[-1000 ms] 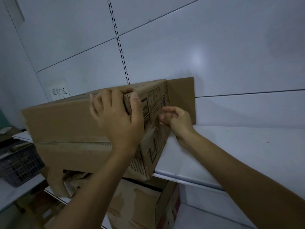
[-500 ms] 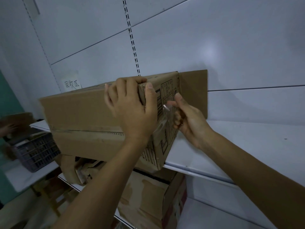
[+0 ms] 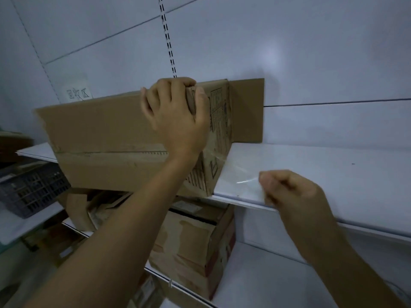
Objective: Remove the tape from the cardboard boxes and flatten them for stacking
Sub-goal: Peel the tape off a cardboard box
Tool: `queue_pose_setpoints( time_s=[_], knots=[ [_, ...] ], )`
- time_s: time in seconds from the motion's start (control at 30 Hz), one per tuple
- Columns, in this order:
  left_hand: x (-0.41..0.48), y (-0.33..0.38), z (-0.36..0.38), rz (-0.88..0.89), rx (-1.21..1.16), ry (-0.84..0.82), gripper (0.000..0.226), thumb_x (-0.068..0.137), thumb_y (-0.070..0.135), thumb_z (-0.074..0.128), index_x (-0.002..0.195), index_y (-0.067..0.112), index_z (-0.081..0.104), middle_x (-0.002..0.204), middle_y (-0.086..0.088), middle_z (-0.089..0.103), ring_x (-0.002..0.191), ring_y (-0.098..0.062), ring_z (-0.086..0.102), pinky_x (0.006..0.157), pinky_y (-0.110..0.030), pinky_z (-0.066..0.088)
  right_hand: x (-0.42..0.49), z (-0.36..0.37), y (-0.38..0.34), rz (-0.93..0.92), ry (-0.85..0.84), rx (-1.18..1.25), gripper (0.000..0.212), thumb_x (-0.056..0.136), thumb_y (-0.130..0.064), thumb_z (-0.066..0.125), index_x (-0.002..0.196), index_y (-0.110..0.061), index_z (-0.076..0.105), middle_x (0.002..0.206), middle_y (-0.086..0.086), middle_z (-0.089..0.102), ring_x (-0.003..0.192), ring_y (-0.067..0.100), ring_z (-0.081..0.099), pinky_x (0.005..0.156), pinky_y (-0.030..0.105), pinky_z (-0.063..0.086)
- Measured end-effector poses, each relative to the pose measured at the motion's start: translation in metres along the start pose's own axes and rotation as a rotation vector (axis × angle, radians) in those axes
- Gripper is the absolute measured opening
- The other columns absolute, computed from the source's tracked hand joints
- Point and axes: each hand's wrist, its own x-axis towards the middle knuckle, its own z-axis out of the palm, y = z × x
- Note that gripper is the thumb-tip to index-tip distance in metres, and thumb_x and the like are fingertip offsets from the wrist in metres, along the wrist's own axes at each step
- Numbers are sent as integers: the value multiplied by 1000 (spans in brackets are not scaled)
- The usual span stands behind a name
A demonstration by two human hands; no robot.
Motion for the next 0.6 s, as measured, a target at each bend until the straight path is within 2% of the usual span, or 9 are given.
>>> queue_pose_setpoints(
  time_s=[0.13,0.2,0.27,0.33,0.37,0.43,0.5,0.53,0.6],
  knots=[
    [2,0,-4,22,-3,-73,34,90,36,38,102,17,64,103,-3,59,111,-20,50,114,-41,13,-61,25,10,2,-79,3,18,57,-34,73,70,-23,73,60,3,68,50,8,58,49,16,48],
    [1,-8,-12,121,-47,-153,45,91,39,33,118,16,61,116,-6,58,119,-24,46,115,-46,11,-74,32,27,24,-21,-33,7,63,-25,72,69,-21,72,60,6,68,52,12,60,50,19,50],
    [0,-25,-21,306,-105,-257,53,93,38,34,135,10,49,138,-15,47,134,-32,33,116,-48,5,-81,35,40,53,61,-67,2,69,-17,72,70,-17,70,62,6,68,55,14,61,54,25,52],
    [-2,-52,-31,514,-106,-362,60,94,38,38,143,3,34,150,-25,27,142,-41,16,117,-48,1,-84,41,44,40,153,-122,19,65,-27,73,81,-20,68,71,2,70,63,11,64,61,31,55],
    [-5,-68,-37,608,-69,-400,64,95,39,39,145,2,29,152,-28,20,142,-43,11,117,-49,2,-83,46,43,6,212,-171,30,61,-36,73,87,-23,66,78,-1,71,68,7,65,63,29,55],
    [-16,-99,-46,759,31,-430,68,95,44,40,146,3,24,152,-27,15,142,-41,12,117,-50,6,-78,60,37,-123,328,-309,37,67,-53,76,96,-35,62,92,-7,68,80,2,64,65,16,52],
    [-26,-124,-52,850,72,-398,69,95,50,40,147,6,23,153,-21,14,143,-35,17,116,-51,11,-65,80,24,-281,370,-459,38,73,-58,67,106,-45,55,109,-17,61,100,-3,57,75,8,46],
    [-30,-132,-52,862,75,-367,71,95,52,40,148,8,22,154,-19,14,143,-32,16,115,-52,12,-57,90,19,-360,373,-547,46,74,-57,64,115,-45,49,121,-18,55,112,-4,51,85,9,43],
    [-38,-140,-51,806,89,-314,74,95,57,39,149,10,19,157,-15,9,146,-26,7,115,-53,11,-40,110,14,-519,393,-827,70,77,-48,69,138,-29,38,145,-4,38,134,9,34,107,24,31]
  ],
)
